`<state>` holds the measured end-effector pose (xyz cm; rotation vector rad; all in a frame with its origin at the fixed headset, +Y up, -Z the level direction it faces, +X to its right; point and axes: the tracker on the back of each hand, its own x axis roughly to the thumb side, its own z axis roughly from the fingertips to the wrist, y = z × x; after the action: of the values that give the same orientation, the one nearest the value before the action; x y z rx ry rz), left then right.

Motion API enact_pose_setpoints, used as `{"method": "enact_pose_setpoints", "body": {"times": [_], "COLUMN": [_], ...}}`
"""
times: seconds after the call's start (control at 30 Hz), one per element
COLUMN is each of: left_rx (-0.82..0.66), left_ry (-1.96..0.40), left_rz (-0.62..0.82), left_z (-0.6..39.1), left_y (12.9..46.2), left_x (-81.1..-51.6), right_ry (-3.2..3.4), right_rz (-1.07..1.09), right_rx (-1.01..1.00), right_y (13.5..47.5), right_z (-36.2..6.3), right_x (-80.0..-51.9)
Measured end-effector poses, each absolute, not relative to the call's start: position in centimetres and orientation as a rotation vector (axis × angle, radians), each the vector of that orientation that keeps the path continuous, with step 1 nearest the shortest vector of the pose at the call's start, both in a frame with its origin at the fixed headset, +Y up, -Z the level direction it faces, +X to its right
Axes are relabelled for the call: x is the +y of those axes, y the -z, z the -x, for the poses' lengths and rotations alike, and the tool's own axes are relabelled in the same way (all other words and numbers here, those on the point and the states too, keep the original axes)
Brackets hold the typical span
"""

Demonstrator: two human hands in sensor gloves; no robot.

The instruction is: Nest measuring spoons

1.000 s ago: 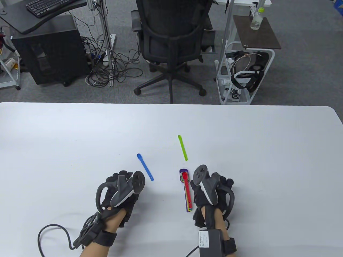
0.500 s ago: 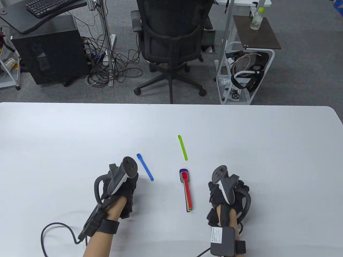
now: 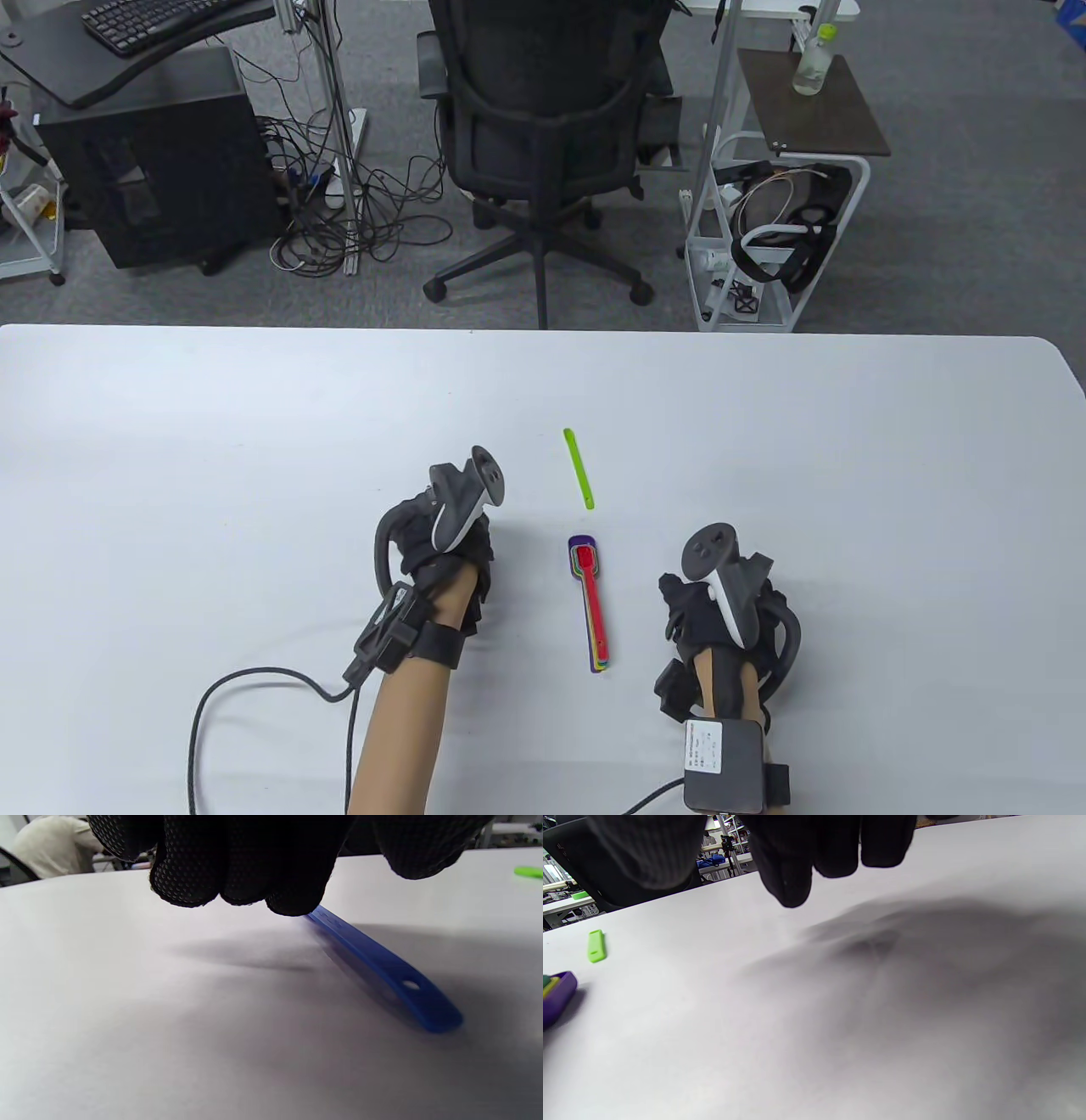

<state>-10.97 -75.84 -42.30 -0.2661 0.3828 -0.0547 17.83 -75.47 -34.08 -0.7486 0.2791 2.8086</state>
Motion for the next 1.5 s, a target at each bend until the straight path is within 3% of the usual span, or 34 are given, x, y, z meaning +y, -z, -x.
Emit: {"method": "enact_pose_setpoints", "body": {"times": [0.2,0.67,0.83,1.0,1.23,1.5], "left_rx": [0.380,0.433,0.331,0.213,0.141,0.200], "left_ry": [0.207,0.000,-0.235,-0.493,-0.497,-0.552], "left_rz": [0.225,0.267,0.279,0.309,0.279,0.265], "left_z": [9.2,10.1,9.0,8.0,4.4,2.7], "left_y": [43.2,42.7,40.7,36.6,31.9,30.7], "left_x": [-77.4,-77.5,-76.2,-75.7,-74.4,-75.8], "right_ry": [-2.806,-2.802,-2.788,-2.781,-2.798,-2.788], "right_rz": [0.744,0.732,0.736,0.742,0.719,0.711], "right_rx": [0.315,0.311,0.329,0.346,0.341,0.371], "right_y": [34.1,33.9,34.1,34.0,33.8,33.8], "right_z": [-17.8,-17.7,-17.9,-18.1,-17.8,-18.2], "right_x": [-75.9,-75.9,-76.1,-76.2,-76.1,-76.4]}}
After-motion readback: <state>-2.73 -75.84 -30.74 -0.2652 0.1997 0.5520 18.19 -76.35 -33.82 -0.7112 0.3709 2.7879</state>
